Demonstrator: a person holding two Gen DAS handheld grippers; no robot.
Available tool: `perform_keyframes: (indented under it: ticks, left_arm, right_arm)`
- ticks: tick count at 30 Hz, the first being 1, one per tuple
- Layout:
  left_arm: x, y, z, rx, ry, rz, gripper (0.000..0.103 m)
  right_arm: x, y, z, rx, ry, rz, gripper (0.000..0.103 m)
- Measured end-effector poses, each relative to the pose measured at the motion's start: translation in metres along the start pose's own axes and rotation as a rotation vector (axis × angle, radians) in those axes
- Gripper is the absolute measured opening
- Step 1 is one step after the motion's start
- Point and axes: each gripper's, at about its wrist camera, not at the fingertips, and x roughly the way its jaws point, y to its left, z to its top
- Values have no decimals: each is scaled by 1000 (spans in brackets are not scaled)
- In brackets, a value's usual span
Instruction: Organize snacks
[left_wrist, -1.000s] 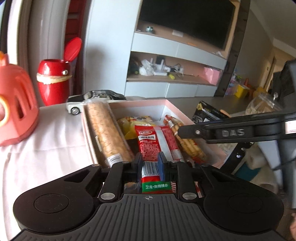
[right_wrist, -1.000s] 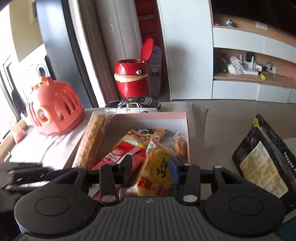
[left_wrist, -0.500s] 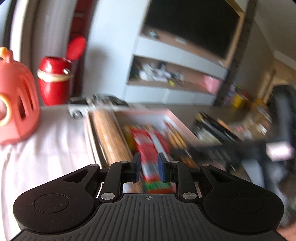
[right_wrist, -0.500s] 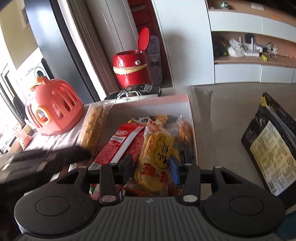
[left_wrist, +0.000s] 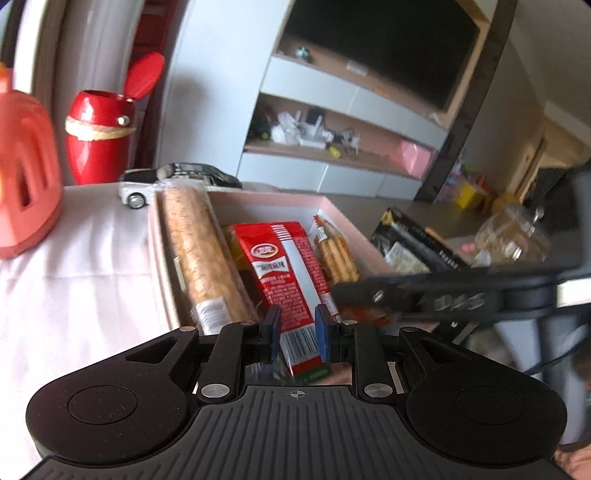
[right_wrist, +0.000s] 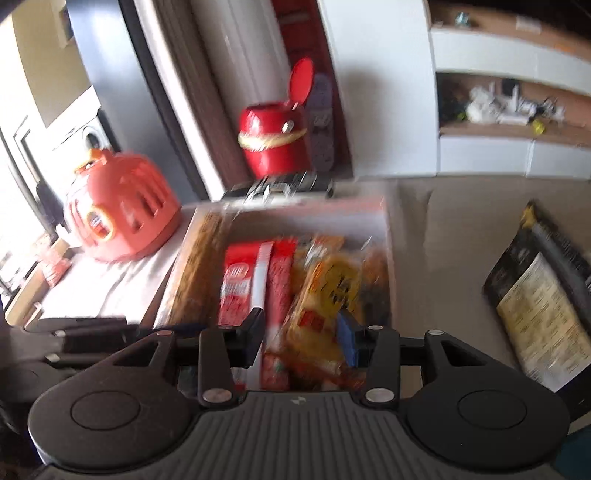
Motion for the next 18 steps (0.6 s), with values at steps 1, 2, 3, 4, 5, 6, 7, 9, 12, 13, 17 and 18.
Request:
perform_keyframes:
  ticks: [1,2,3,4,5,6,7,9,12,13,17,18]
  left_arm:
    - [-10,-1,-6,-3,-17,5,24]
    - [-22,-2,-13,0,-34,17,24]
    - [-33,-4,-22,9,-49,31,24]
    - [-45,-5,-33,22,-66,47,24]
    - [-56,-7,-45,30,-82,65,24]
    - [-66,-8,-56,35,-94,84,24]
    - [-75,-9,-69,41,-101,101,25]
    - [-86,-10,-93,39,-103,154,25]
    - [-85,-8,-121,26,-77,220,25]
    - [-82,-7,-125,16,-64,238,25]
    - [-72,-12,-132,35,-57,268,27]
    - [-70,-11,-130,44,-55,267,30]
  right_arm:
    - [2,0,-4,0,10,-4,44]
    - [2,1,-7,-6,12,-21,45]
    - [-2,3,-12,-15,5,-38,45]
    - [-10,6,-18,-25,-16,-55,44]
    - [-20,10,-25,-39,-45,-73,44]
    - [-32,15,-34,-49,-71,-85,47]
    - [-43,19,-44,-47,-88,-88,58]
    - [-62,29,-68,-23,-110,-81,84]
    - [-76,42,-111,-4,-144,-68,90]
    - [-76,45,-124,-5,-155,-64,90]
    - [-57,47,-148,43,-111,-111,90]
    - [-51,47,-150,51,-91,-130,90]
